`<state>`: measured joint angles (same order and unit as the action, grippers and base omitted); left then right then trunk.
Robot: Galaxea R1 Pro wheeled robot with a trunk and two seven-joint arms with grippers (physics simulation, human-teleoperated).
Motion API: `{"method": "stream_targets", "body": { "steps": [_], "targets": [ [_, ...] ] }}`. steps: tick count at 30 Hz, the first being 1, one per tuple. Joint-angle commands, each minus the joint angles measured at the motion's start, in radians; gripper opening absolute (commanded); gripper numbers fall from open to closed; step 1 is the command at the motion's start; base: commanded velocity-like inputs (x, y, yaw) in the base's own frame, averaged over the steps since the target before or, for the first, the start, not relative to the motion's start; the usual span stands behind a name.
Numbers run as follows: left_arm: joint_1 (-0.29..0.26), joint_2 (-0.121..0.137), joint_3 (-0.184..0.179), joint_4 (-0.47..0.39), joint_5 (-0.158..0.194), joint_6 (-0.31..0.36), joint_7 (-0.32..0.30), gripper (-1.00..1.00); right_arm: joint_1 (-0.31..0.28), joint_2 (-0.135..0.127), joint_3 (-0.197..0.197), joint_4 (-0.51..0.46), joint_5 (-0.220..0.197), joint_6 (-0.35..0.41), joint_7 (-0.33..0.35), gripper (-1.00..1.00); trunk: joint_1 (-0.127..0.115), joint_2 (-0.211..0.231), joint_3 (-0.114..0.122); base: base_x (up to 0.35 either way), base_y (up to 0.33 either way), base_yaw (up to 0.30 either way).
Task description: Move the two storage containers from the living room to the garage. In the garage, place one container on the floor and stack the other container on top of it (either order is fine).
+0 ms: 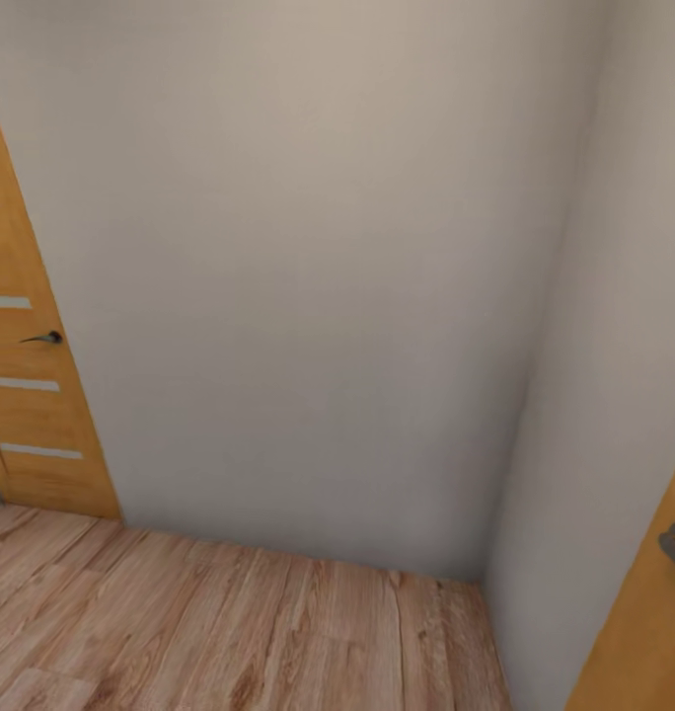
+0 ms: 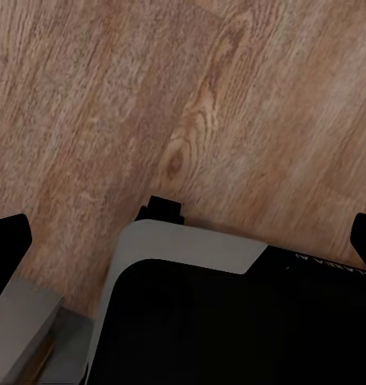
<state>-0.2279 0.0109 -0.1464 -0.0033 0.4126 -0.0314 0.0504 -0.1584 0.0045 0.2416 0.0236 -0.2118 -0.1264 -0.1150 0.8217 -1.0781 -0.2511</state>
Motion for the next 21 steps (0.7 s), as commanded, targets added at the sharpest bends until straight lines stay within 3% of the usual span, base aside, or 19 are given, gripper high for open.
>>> {"method": "stream_targets", "body": {
  "steps": [1, 21],
  "targets": [
    [-0.001, 0.0, -0.009, 0.0, 0.008, -0.002, 0.002, 1.0, -0.001, 0.0, 0.008, 0.002, -0.01, -0.005, -0.002, 1.0, 0.0, -0.001, -0.001, 0.004, 0.0, 0.267],
    [-0.001, -0.002, -0.008, 0.0, 0.009, -0.002, 0.003, 1.0, -0.001, -0.001, 0.008, 0.002, -0.011, -0.005, -0.002, 1.0, 0.0, -0.001, -0.001, 0.024, 0.05, 0.269]
  ]
}}
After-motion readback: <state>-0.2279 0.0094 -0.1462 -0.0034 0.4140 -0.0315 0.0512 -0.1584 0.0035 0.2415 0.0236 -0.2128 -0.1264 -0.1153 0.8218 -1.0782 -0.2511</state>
